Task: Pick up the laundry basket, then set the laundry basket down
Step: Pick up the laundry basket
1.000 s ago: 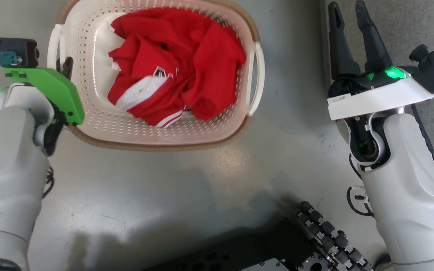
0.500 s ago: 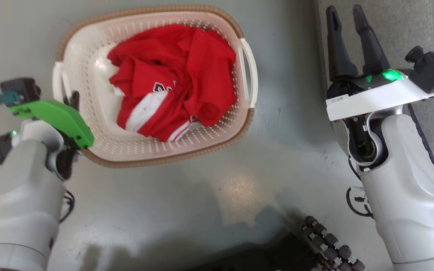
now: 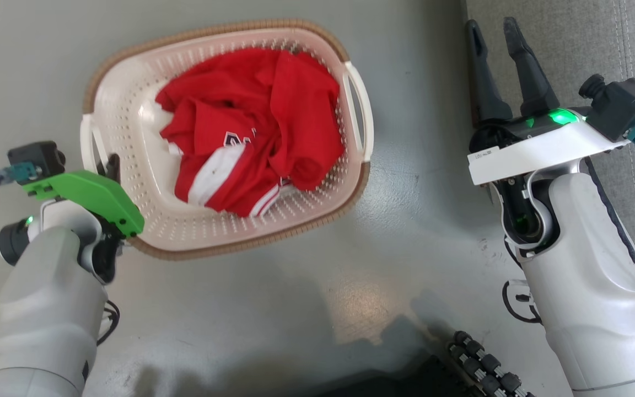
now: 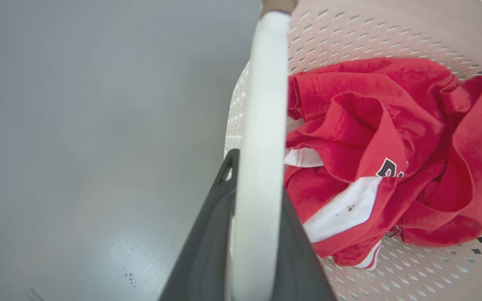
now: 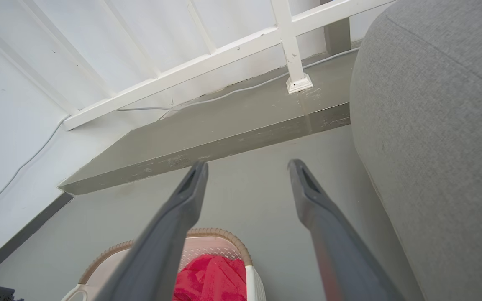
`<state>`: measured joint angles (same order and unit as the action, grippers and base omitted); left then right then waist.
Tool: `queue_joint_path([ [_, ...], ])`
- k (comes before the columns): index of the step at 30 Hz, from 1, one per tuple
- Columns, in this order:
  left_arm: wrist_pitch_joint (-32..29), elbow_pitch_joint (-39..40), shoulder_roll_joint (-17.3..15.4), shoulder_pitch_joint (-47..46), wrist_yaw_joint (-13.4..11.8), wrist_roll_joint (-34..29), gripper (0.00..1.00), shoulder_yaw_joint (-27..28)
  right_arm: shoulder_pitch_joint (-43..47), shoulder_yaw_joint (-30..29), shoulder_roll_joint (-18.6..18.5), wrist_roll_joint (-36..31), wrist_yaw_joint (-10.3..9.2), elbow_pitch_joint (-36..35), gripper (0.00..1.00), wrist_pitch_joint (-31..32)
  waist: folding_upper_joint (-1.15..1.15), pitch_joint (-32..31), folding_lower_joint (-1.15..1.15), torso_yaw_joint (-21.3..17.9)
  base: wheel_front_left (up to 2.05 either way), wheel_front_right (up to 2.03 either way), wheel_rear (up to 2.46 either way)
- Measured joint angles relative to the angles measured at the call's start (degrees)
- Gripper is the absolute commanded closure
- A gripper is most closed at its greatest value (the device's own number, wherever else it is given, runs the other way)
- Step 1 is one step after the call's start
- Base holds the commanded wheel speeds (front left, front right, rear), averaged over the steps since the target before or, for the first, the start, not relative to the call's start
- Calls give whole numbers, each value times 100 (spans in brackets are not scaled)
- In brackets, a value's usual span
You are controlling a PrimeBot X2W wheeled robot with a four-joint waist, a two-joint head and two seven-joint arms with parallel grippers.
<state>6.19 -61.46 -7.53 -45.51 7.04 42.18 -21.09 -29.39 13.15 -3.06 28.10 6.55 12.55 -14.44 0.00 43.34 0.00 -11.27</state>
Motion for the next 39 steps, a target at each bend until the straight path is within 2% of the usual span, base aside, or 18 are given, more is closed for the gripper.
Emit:
queue_joint_path([
  [19, 111, -321, 114, 83, 0, 18, 100, -120, 53, 25, 0, -9, 0, 22, 0, 0, 0, 82, 0, -94, 0, 0, 0],
  [20, 121, -336, 114, 83, 0, 21, 75, -120, 53, 25, 0, -15, 0, 26, 0, 0, 0, 88, 0, -96, 0, 0, 0],
  [21, 127, -348, 122, 82, 1, 42, 69, -116, 53, 25, 0, -26, 0, 32, 0, 0, 0, 92, 0, -97, 0, 0, 0],
  [24, 148, -359, 141, 69, 8, 130, 65, -124, 52, 25, 0, -33, 0, 46, 0, 0, 0, 100, 0, -99, 0, 0, 0],
  [25, 151, -367, 142, 65, 9, 148, 51, -132, 52, 25, 0, -33, 0, 49, 0, 0, 0, 102, 0, -99, 0, 0, 0],
  [26, 151, -383, 145, 59, 8, 151, 0, -141, 52, 25, 0, -33, 0, 51, 0, 0, 0, 104, 0, -99, 0, 0, 0],
  [39, 200, -475, 199, 30, 10, 200, 0, -247, 52, 27, 0, -34, 0, 125, 0, 0, 0, 39, 0, -78, 0, 0, 0],
])
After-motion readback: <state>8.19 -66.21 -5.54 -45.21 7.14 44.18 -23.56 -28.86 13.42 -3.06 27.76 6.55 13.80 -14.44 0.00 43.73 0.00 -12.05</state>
